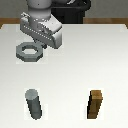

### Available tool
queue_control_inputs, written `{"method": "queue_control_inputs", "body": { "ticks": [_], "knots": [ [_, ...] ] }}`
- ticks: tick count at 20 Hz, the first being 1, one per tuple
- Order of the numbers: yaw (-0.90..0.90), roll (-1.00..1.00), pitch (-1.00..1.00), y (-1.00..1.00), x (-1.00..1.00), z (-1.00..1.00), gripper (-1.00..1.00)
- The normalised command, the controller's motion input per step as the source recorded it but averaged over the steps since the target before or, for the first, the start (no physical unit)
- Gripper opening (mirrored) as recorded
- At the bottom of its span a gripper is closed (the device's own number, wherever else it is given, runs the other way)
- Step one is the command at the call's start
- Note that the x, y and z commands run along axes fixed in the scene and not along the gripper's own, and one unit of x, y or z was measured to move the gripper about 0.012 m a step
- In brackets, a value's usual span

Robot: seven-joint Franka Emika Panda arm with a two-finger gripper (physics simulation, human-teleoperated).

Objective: Put the loop with the handle onto the peg.

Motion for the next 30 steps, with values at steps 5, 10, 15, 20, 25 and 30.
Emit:
{"method": "queue_control_inputs", "body": {
  "ticks": [5, 10, 15, 20, 25, 30],
  "knots": [
    [0.00, 0.00, 0.00, 0.00, 0.20, 0.00, -1.00],
    [0.00, 0.00, 0.00, 0.00, 0.80, 0.10, -1.00],
    [0.00, 0.00, 0.00, 0.00, 0.00, 0.60, -1.00],
    [0.00, 0.00, 0.00, 0.00, 0.00, 0.00, -1.00],
    [0.00, 0.00, 0.00, 0.00, 0.20, 0.00, -1.00],
    [0.00, 0.00, 0.00, 0.00, 0.80, 0.00, -1.00]
  ]
}}
